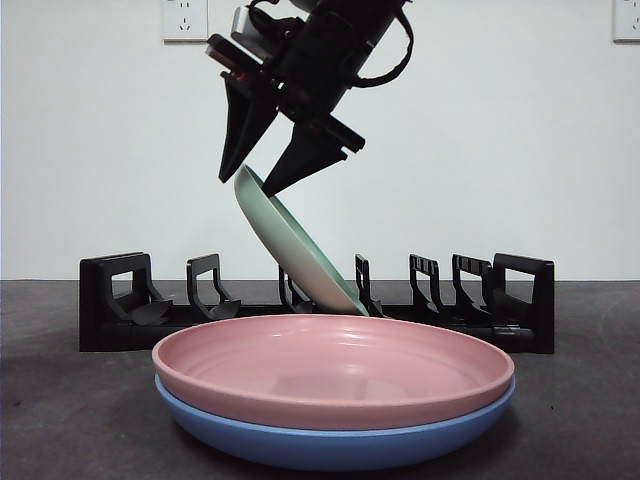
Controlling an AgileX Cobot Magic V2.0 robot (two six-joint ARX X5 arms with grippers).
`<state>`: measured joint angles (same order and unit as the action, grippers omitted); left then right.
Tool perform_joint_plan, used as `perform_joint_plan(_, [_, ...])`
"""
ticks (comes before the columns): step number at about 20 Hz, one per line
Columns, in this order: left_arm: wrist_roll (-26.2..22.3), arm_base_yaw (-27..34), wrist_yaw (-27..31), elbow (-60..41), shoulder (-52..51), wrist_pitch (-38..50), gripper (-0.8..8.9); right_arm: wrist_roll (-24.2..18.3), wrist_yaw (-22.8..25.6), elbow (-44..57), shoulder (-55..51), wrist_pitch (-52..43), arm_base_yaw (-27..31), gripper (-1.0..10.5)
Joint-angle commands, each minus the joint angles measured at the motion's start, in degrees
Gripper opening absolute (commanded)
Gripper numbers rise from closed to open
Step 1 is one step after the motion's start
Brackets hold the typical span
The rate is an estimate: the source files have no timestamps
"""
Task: Place the plate
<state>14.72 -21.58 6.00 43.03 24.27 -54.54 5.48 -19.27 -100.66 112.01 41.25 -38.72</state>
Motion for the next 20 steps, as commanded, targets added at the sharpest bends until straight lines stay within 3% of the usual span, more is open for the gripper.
perform_joint_plan(1, [-0.09, -0.11, 0.61, 0.81, 0.02, 0.52, 3.08, 1.25, 0.17, -1.51, 1.92, -0.68, -0.92, 2.0])
perform_joint_plan(4, [-0.09, -0.11, 0.66, 0.81, 0.02, 0.50, 3.08, 1.62, 0.81, -1.51, 2.64, -0.17, -1.25, 0.1])
perform_joint_plan(14, [-0.09, -0.11, 0.66, 0.81, 0.02, 0.55, 3.07, 1.62, 1.09, -6.32, -6.47, 7.04, -1.88, 0.1])
perform_joint_plan(20, [-0.09, -0.11, 0.66, 0.81, 0.02, 0.59, 3.07, 1.36, -7.48, -4.92, -19.08, 5.01, -2.97, 0.1])
